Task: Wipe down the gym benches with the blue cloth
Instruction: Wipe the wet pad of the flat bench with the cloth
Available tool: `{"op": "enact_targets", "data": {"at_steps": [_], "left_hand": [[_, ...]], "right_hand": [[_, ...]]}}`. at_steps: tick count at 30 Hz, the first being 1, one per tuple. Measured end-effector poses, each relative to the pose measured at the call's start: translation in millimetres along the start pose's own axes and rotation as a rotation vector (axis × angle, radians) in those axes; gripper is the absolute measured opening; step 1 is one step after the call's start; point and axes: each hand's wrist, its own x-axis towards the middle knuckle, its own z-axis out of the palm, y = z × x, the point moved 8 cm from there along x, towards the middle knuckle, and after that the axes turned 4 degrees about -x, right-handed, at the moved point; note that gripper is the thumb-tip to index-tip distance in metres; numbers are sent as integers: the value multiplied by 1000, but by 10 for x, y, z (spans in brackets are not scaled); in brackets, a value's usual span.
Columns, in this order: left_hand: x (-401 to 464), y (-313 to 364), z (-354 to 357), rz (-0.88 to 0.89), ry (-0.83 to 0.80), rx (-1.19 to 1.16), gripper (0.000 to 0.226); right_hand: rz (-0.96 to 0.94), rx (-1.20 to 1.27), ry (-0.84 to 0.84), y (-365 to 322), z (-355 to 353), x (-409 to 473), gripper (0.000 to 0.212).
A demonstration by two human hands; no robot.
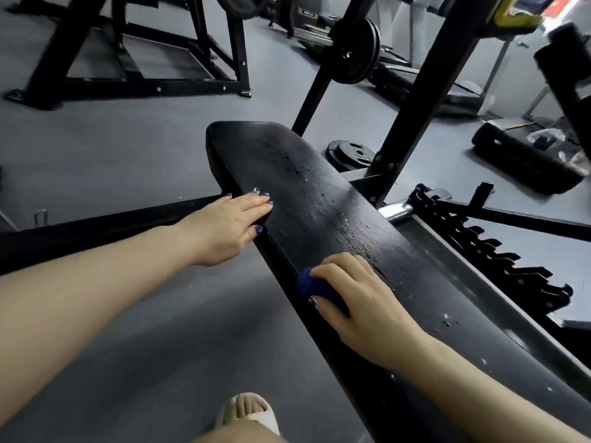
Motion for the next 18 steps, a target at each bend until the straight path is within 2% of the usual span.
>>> {"op": "enact_targets", "data": {"at_steps": [4,9,11,14,16,18], "left_hand": [[-21,-74,35,110,140,-98,52],[-27,-126,59,175,208,-149,64],[-40,-130,62,198,246,-176,61],[-53,-128,62,197,283,-201,60],[-60,-114,65,178,293,-221,61],[-64,-83,81,151,282,-242,61]], "right_hand": [[70,-30,-5,247,219,703,38],[346,-2,79,692,493,1564,27],[337,-21,97,546,493,1459,27],[182,-1,60,334,404,1032,34],[210,6,46,478,308,878,38],[265,38,55,541,251,786,35]]}}
